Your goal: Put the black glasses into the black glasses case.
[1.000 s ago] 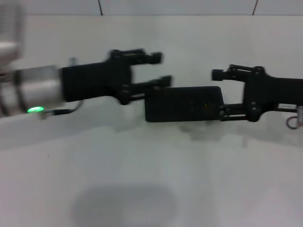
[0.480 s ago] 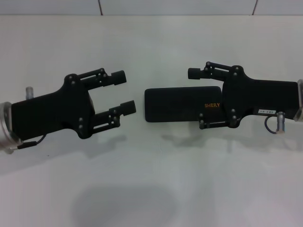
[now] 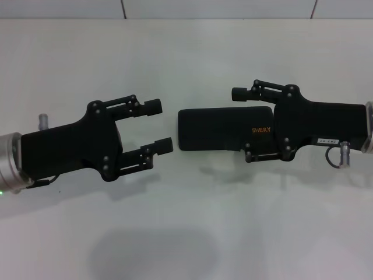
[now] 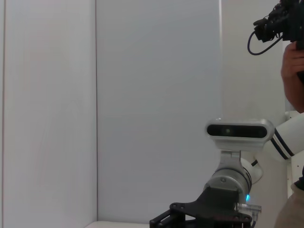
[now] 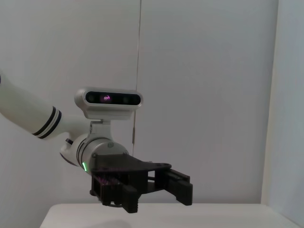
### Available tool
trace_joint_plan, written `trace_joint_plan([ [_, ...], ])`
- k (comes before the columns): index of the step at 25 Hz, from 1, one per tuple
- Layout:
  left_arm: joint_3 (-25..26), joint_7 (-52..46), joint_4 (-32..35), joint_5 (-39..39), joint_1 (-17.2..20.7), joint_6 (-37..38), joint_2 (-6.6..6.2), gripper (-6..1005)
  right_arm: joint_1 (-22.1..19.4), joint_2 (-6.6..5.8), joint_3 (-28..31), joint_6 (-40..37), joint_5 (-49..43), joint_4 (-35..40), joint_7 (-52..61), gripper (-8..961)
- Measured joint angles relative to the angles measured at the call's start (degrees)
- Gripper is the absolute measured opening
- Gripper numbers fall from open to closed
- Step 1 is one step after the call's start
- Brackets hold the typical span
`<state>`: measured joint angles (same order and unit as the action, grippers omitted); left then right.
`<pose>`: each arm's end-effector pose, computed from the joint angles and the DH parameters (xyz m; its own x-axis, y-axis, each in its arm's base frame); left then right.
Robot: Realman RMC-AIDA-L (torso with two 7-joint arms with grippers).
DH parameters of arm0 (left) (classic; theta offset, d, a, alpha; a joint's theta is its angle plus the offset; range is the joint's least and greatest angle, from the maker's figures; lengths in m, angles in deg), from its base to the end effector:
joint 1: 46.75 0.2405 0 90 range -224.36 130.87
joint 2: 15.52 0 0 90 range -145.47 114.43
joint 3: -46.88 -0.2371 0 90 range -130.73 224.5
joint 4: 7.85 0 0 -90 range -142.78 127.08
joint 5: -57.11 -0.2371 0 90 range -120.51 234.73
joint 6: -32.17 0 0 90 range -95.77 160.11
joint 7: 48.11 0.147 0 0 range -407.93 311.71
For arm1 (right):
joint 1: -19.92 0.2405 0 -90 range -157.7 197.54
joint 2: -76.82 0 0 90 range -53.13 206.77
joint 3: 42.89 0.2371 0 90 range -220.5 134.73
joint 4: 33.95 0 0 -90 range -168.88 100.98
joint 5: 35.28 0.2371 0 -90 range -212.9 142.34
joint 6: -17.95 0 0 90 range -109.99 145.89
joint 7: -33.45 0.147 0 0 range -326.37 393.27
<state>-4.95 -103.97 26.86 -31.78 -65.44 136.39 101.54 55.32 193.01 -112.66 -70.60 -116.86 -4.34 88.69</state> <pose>-0.2633 0.2789 0.0227 0.6856 -0.0266 0.7275 0.1949 -0.9561 -0.2187 0.1829 0.3501 -0.0315 0.7788 0.1071 -0.6181 -0.0010 -0.9851 -0.1720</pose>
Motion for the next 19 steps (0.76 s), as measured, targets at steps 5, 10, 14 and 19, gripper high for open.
trace_joint_plan([
  [5, 0.0, 0.1, 0.0, 0.0, -0.2, -0.4, 0.1, 654, 0.1, 0.0, 0.0, 0.8, 1.3, -0.9, 0.0, 867],
  [10, 0.3, 0.1, 0.0, -0.1, -0.1, -0.5, 0.31, 653, 0.4, 0.0, 0.0, 1.1, 1.6, -1.2, -0.1, 867],
  [14, 0.4, 0.1, 0.0, -0.1, -0.1, -0.5, 0.39, 655, 0.4, 0.0, -0.1, 1.5, 2.4, -1.2, -0.3, 867],
  [19, 0.5, 0.1, -1.4, 0.2, -0.5, -3.7, 0.55, 655, 0.5, 0.0, -0.2, 1.6, 3.1, -1.3, -0.8, 867],
])
